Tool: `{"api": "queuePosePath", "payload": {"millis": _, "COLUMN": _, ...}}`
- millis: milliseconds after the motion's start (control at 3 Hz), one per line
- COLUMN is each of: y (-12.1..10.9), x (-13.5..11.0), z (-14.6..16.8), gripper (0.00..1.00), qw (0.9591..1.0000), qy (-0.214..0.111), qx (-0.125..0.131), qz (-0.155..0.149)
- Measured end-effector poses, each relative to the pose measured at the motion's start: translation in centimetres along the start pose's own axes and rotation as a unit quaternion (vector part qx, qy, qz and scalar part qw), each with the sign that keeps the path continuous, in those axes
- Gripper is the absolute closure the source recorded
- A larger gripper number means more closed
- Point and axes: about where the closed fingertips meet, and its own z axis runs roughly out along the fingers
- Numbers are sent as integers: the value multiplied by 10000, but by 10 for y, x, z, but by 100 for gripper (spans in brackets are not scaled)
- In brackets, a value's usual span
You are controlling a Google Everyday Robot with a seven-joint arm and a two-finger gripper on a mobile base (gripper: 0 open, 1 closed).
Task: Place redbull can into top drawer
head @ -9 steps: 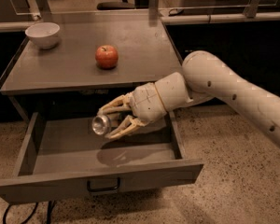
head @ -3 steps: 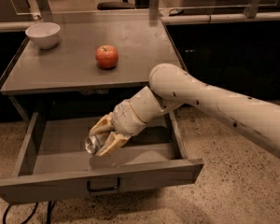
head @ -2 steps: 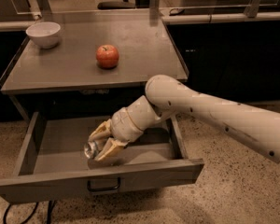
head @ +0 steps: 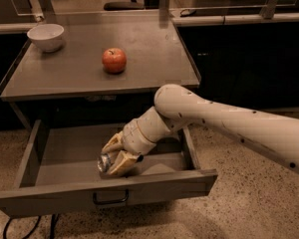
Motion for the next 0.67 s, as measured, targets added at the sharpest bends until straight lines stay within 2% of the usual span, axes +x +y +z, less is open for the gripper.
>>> {"api": "queuePosePath", "payload": {"millis": 667, "y": 0, "x": 0, "z": 0, "gripper": 39, "qw": 10000, "qy": -9, "qx": -3, "qz": -7}}
